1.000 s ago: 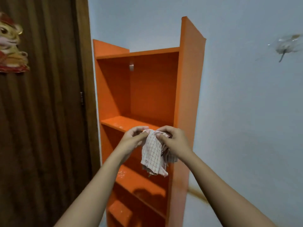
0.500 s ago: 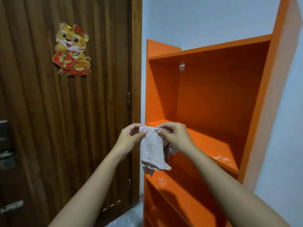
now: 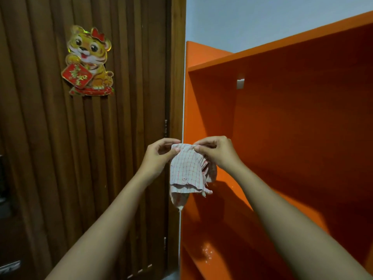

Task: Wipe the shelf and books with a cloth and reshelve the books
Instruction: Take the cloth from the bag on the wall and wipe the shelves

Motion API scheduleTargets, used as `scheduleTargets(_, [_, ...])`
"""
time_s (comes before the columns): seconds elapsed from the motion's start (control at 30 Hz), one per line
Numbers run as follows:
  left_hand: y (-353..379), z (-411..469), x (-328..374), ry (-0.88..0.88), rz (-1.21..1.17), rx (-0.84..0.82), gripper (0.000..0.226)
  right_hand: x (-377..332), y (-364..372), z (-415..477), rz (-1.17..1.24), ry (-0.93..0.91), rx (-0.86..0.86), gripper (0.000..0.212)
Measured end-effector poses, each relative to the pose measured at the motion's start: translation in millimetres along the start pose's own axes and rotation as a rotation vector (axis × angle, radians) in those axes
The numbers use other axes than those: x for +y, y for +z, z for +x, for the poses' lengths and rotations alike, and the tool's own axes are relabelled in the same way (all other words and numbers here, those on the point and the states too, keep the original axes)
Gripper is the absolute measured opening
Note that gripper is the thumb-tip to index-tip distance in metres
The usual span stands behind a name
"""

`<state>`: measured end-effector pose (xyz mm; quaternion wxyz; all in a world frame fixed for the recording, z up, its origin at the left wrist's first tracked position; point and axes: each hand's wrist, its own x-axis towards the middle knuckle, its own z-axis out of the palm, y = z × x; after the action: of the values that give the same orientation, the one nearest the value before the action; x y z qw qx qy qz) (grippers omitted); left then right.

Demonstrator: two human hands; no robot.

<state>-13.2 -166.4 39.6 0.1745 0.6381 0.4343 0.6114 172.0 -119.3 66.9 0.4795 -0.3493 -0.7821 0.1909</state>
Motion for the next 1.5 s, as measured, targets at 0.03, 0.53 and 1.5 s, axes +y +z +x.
scheduleTargets(0.03, [1.3,6.5,-3.3,0.001,-0.004,0.000,0.022,3.9,0.9,5.8,-0.003,-0.004,0.000,0.009])
scheduleTargets(0.53, [104.2,129.5,-35.8,0.128,-0.283,-0.255,0.014,56.3,-66.2,54.9,-0.064,0.190,0.273,0.015])
scheduleTargets(1.5, [207.5,3.8,14.3,-0.032,-0.824,-1.231,0.010,-47.3,-46.2,-150.1,-1.373,0.923,0.814,0.020])
